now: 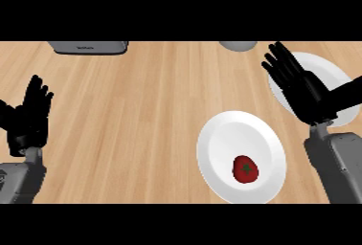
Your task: Pick the tomato from the plate and place it in the plate
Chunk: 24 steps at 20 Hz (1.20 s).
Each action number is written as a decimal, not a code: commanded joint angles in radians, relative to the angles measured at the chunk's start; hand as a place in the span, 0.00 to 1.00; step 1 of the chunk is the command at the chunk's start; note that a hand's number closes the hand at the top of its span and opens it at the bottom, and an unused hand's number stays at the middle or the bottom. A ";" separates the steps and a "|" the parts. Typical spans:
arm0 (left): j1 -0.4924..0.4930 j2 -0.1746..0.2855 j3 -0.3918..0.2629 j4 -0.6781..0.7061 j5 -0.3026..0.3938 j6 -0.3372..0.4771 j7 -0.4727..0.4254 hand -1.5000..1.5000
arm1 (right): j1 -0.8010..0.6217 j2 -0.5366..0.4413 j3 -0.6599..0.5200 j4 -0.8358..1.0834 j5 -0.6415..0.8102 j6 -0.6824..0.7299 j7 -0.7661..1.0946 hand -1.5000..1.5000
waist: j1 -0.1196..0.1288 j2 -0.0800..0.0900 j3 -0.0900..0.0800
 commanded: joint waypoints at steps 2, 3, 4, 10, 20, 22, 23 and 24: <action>0.039 -0.038 -0.059 0.013 -0.005 -0.052 0.031 0.50 | 0.034 -0.052 -0.059 -0.070 0.042 -0.007 -0.053 1.00 | -0.020 0.002 0.006; 0.107 -0.088 -0.106 0.009 -0.005 -0.074 -0.022 0.50 | 0.018 -0.116 -0.103 -0.074 0.039 0.019 -0.068 1.00 | -0.024 0.002 0.005; 0.109 -0.085 -0.129 0.001 0.005 -0.089 0.045 0.50 | 0.046 -0.138 -0.126 -0.054 0.071 0.020 -0.132 1.00 | -0.026 0.003 0.007; 0.204 -0.142 -0.221 -0.011 0.042 -0.196 0.013 0.50 | 0.201 -0.217 -0.202 -0.002 0.371 -0.278 -0.232 0.00 | -0.048 0.001 0.007; 0.224 -0.175 -0.229 -0.047 0.004 -0.227 0.043 0.50 | 0.531 -0.131 -0.233 -0.265 0.362 -0.172 -0.410 0.00 | -0.017 0.002 0.006; 0.239 -0.174 -0.233 -0.049 0.013 -0.224 0.029 0.50 | 0.559 -0.206 -0.165 -0.281 0.458 -0.167 -0.328 0.00 | -0.019 0.001 0.005; 0.188 -0.184 -0.233 -0.023 -0.003 -0.204 0.044 0.50 | 0.562 -0.246 -0.153 -0.311 0.474 -0.141 -0.291 0.00 | -0.025 0.002 0.004; 0.237 -0.171 -0.235 -0.032 0.004 -0.228 0.016 0.50 | 0.575 -0.311 -0.158 -0.283 0.472 -0.070 -0.292 0.00 | -0.019 0.002 0.004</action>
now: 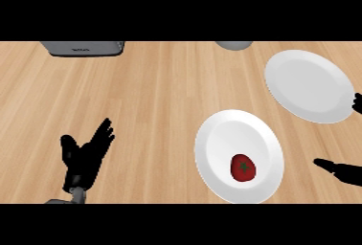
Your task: Pick the tomato from the plate and place it in the plate
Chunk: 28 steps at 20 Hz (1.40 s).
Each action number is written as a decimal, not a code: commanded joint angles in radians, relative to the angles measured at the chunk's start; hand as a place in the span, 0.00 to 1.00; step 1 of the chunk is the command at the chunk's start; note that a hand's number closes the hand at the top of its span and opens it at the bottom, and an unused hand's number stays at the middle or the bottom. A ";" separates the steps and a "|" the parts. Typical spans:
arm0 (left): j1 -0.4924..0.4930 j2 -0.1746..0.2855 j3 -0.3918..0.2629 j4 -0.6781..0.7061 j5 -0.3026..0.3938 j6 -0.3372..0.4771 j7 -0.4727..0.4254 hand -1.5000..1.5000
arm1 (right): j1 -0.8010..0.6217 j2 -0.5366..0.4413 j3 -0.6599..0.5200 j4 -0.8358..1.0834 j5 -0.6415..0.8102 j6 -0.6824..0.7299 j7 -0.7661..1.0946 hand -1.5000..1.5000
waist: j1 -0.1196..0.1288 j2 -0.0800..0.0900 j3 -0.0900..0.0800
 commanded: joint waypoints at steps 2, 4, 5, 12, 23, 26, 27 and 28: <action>-0.015 0.004 -0.001 -0.001 -0.009 -0.005 0.009 0.50 | 0.001 -0.164 0.094 -0.076 0.111 0.122 0.190 0.00 | 0.013 0.002 -0.002; -0.021 -0.004 -0.001 0.002 -0.001 -0.008 0.029 0.50 | 0.027 -0.184 0.129 -0.136 0.145 0.148 0.259 0.00 | 0.008 0.001 -0.001; 0.024 0.013 0.007 -0.049 -0.003 -0.004 0.011 0.50 | 0.044 -0.227 0.119 -0.226 0.130 0.182 0.320 0.00 | 0.007 -0.004 -0.002; -0.033 -0.009 0.026 0.054 0.001 -0.053 -0.002 0.50 | 0.012 -0.099 0.332 -0.321 0.364 0.142 0.569 0.00 | 0.011 0.003 0.000; 0.047 -0.052 0.029 -0.024 -0.052 -0.038 0.000 0.50 | -0.045 0.077 0.451 -0.267 0.556 0.225 0.732 0.00 | 0.013 0.001 0.001; 0.002 -0.053 0.039 0.015 -0.071 -0.048 -0.002 0.50 | -0.076 0.165 0.526 -0.223 0.616 0.217 0.771 0.00 | 0.013 0.002 0.001; -0.067 -0.034 0.086 0.019 -0.045 -0.061 0.056 0.50 | -0.081 0.128 0.453 -0.199 0.561 0.269 0.722 0.00 | 0.011 0.002 0.001; 0.029 -0.036 0.051 -0.061 -0.064 -0.054 0.070 0.50 | -0.008 0.137 0.470 -0.233 0.584 0.245 0.701 0.00 | 0.011 0.001 0.001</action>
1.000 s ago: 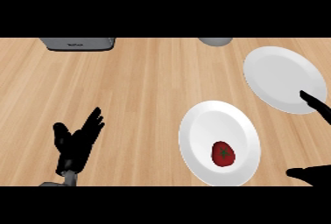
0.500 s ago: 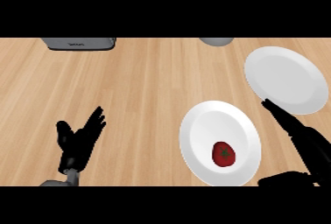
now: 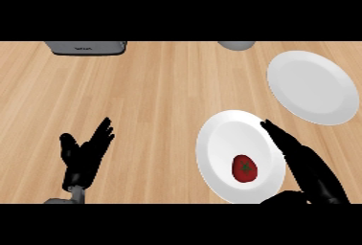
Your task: Pick the tomato from the plate and place it in the plate
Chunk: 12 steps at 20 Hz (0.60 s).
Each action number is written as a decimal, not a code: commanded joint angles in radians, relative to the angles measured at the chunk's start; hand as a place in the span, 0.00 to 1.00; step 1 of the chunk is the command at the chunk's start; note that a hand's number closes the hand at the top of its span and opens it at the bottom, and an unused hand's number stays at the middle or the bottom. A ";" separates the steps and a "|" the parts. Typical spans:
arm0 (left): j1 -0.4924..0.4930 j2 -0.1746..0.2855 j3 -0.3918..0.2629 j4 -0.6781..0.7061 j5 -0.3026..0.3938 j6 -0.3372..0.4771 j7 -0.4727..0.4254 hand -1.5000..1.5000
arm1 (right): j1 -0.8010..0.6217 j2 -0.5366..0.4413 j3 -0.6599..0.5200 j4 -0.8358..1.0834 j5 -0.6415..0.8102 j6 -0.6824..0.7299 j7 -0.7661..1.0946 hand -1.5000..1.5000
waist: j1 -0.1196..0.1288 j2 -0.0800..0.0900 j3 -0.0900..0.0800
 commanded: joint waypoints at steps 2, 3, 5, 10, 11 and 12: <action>0.014 -0.029 0.005 0.002 -0.029 -0.006 0.003 0.50 | -0.072 0.098 -0.008 0.007 0.019 0.079 0.078 0.00 | 0.001 0.000 0.000; -0.029 -0.016 0.022 -0.031 -0.038 0.004 0.050 0.50 | 0.068 0.068 0.013 -0.021 0.065 0.023 -0.028 0.00 | -0.003 0.000 0.000; 0.005 -0.063 0.011 0.014 -0.042 0.003 -0.034 0.50 | -0.004 0.120 0.021 0.114 0.116 -0.006 -0.058 0.00 | 0.000 0.000 0.000; -0.015 -0.041 0.036 0.023 -0.044 -0.030 -0.006 0.50 | 0.046 0.138 0.071 0.112 0.249 -0.037 -0.018 0.00 | -0.002 0.000 0.000; -0.012 -0.081 0.005 0.012 -0.058 -0.002 -0.001 0.50 | -0.042 0.171 0.070 0.149 0.270 -0.010 0.045 0.00 | 0.001 0.000 0.000; -0.003 -0.065 0.013 -0.038 -0.070 -0.001 0.024 0.50 | 0.006 0.162 0.054 0.102 0.269 -0.004 0.031 0.00 | -0.001 0.000 0.000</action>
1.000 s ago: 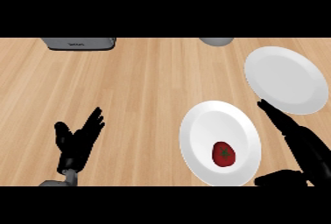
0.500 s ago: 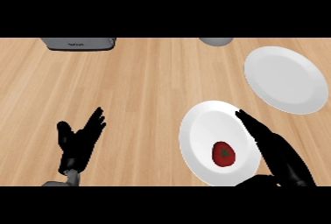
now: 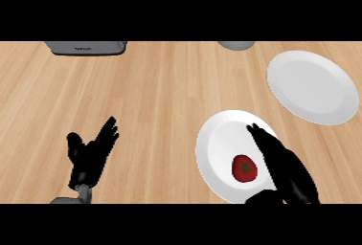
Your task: Pick the tomato from the plate and place it in the plate
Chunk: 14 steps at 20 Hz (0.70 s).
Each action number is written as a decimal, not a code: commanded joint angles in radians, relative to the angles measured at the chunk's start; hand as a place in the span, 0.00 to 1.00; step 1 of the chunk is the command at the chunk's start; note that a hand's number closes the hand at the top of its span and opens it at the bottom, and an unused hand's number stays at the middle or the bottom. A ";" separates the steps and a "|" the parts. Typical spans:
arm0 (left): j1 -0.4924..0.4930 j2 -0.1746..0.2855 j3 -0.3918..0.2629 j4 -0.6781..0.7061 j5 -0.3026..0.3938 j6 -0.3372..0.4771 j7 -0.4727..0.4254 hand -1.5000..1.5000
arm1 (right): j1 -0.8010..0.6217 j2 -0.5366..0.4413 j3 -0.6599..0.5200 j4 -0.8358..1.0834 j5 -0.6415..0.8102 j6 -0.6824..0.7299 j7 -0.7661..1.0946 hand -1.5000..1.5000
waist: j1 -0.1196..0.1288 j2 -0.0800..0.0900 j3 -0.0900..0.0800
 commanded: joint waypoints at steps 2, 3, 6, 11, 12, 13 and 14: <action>0.067 0.011 0.026 -0.065 0.007 -0.026 0.000 0.50 | 0.005 0.007 -0.036 0.022 0.048 0.035 0.006 0.00 | 0.001 0.000 0.000; 0.077 0.015 0.001 -0.151 -0.006 -0.011 0.100 0.50 | 0.021 0.016 -0.044 -0.011 0.042 0.045 0.021 0.00 | 0.001 -0.001 0.000; 0.010 -0.012 0.049 0.042 -0.017 -0.042 -0.039 0.50 | -0.008 0.085 0.003 0.092 0.113 0.019 -0.003 0.00 | -0.001 0.000 0.000; 0.000 -0.013 0.062 0.052 -0.020 -0.075 -0.022 0.50 | -0.048 0.094 -0.045 0.122 0.105 0.094 -0.020 0.00 | -0.001 0.000 0.000; 0.060 -0.037 0.025 -0.032 -0.046 -0.027 0.005 0.50 | -0.024 0.115 -0.032 0.236 0.142 -0.029 -0.105 0.00 | 0.001 0.000 0.000; 0.034 -0.035 0.042 0.015 -0.046 -0.038 -0.028 0.50 | -0.038 0.072 -0.076 0.223 0.095 0.046 -0.126 0.00 | 0.000 0.000 0.000; 0.019 0.019 0.069 -0.073 0.008 -0.081 0.058 0.50 | -0.090 0.116 -0.048 0.381 0.142 -0.039 -0.156 0.00 | 0.007 0.001 0.001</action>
